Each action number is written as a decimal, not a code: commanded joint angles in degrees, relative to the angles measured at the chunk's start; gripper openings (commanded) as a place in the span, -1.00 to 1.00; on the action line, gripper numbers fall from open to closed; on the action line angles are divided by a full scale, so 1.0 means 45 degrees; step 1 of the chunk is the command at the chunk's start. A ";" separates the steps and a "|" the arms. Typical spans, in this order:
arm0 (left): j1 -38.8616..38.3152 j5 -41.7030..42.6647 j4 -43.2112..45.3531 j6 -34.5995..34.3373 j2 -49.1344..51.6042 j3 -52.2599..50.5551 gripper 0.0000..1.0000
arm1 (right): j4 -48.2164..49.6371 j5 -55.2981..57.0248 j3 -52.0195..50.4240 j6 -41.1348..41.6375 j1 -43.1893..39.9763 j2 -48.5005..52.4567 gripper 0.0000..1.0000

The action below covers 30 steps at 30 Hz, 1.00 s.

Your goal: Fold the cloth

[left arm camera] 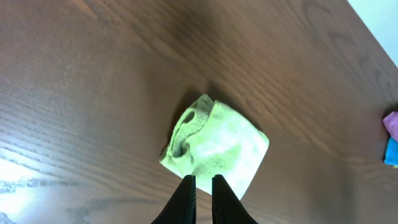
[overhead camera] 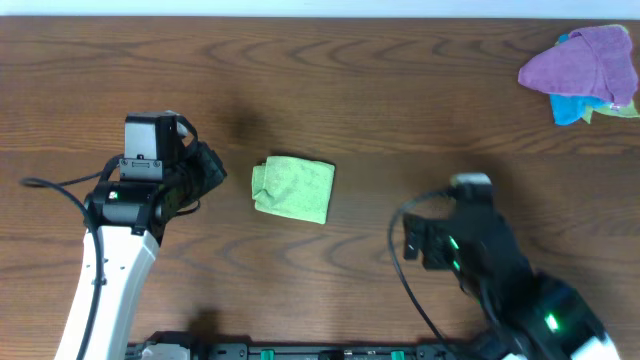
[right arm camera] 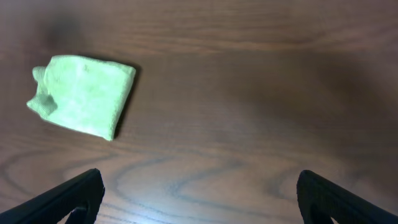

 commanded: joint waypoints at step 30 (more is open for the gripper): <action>0.0015 0.2123 0.2001 -0.3531 -0.5421 -0.5639 -0.41 | 0.0165 0.5328 -0.3347 0.2773 -0.0141 -0.4736 0.98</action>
